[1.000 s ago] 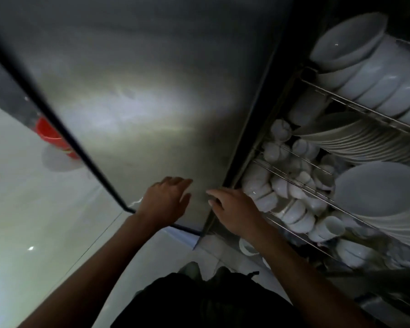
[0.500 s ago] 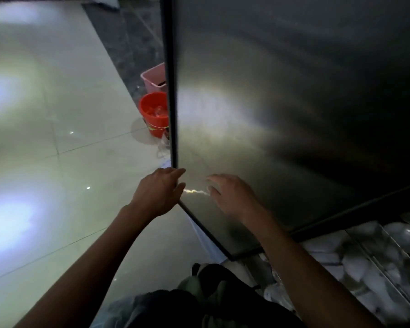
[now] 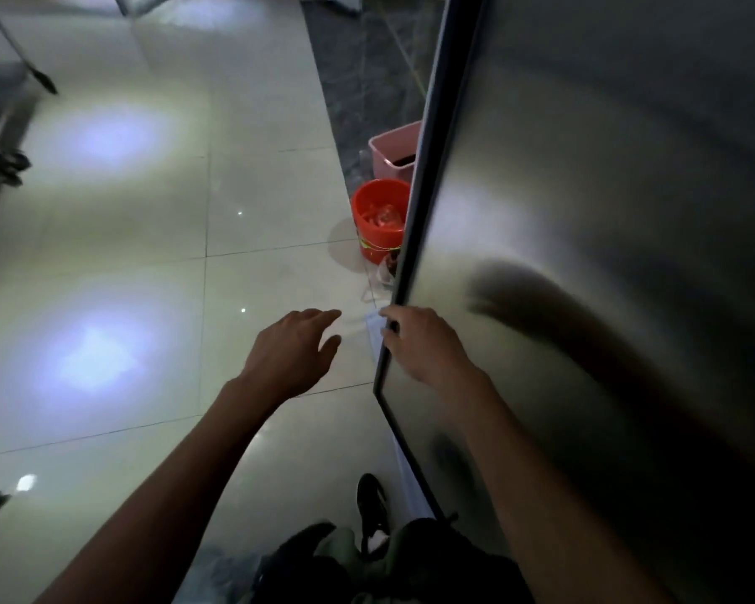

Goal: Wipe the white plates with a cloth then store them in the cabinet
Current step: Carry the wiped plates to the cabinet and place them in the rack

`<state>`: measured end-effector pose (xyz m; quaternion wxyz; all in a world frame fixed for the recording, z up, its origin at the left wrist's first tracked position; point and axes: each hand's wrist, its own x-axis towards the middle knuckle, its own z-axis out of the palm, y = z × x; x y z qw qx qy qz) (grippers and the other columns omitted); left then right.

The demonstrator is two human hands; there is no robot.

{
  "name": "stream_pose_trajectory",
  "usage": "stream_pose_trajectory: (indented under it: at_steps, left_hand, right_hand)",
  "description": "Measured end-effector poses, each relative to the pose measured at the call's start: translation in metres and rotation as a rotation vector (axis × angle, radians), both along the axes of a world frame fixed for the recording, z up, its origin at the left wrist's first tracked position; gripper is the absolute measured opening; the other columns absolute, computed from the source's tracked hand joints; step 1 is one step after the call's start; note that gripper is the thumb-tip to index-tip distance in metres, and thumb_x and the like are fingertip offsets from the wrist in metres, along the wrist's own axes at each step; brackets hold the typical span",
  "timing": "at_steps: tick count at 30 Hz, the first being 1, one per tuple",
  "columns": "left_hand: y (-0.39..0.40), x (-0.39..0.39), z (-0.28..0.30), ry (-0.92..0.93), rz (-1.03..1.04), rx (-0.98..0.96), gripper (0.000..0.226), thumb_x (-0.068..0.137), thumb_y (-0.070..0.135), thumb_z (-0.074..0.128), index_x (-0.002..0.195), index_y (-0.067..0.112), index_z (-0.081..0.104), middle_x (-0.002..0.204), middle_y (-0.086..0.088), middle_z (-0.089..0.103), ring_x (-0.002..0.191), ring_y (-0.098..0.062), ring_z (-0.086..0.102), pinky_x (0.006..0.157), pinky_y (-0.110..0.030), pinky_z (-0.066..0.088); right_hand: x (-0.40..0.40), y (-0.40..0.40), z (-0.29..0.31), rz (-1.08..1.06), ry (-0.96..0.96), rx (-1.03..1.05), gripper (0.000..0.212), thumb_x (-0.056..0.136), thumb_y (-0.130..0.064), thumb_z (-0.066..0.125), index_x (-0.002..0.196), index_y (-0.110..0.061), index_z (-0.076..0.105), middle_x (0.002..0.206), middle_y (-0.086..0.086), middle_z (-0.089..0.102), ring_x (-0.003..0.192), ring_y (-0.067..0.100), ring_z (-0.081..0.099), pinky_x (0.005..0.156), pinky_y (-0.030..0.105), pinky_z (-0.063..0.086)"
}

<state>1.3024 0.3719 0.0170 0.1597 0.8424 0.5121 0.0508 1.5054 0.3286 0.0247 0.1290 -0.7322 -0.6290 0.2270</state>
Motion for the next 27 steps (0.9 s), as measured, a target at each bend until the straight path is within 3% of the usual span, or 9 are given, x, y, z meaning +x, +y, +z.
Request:
stream_pose_trajectory:
  at_steps: [12, 19, 27]
  left_hand:
    - [0.068, -0.110, -0.017, -0.036, 0.415, -0.083, 0.046, 0.100, 0.041, 0.050, 0.145, 0.031, 0.048, 0.138, 0.007, 0.059, 0.126, -0.020, 0.054, 0.092, -0.040, 0.048]
    - [0.106, -0.234, -0.034, -0.045, 0.659, -0.104, 0.046, 0.102, 0.043, 0.047, 0.147, 0.034, 0.045, 0.142, 0.009, 0.056, 0.130, -0.018, 0.050, 0.097, -0.039, 0.047]
    - [0.133, -0.374, -0.039, -0.037, 0.872, -0.127, 0.045, 0.102, 0.042, 0.046, 0.147, 0.033, 0.046, 0.140, 0.009, 0.057, 0.128, -0.018, 0.052, 0.096, -0.038, 0.048]
  right_hand:
    - [-0.087, 0.140, -0.009, 0.389, -0.087, -0.064, 0.038, 0.102, -0.030, 0.050, 0.139, -0.026, 0.057, 0.139, 0.004, 0.060, 0.124, 0.024, 0.056, 0.105, 0.038, 0.045]
    - [-0.217, 0.236, -0.015, 0.726, -0.263, -0.095, 0.040, 0.103, -0.034, 0.045, 0.143, -0.028, 0.050, 0.139, 0.002, 0.058, 0.126, 0.024, 0.054, 0.103, 0.039, 0.044]
    - [-0.368, 0.309, -0.027, 1.004, -0.325, -0.117, 0.041, 0.105, -0.035, 0.043, 0.145, -0.030, 0.047, 0.141, 0.000, 0.056, 0.128, 0.023, 0.052, 0.101, 0.037, 0.041]
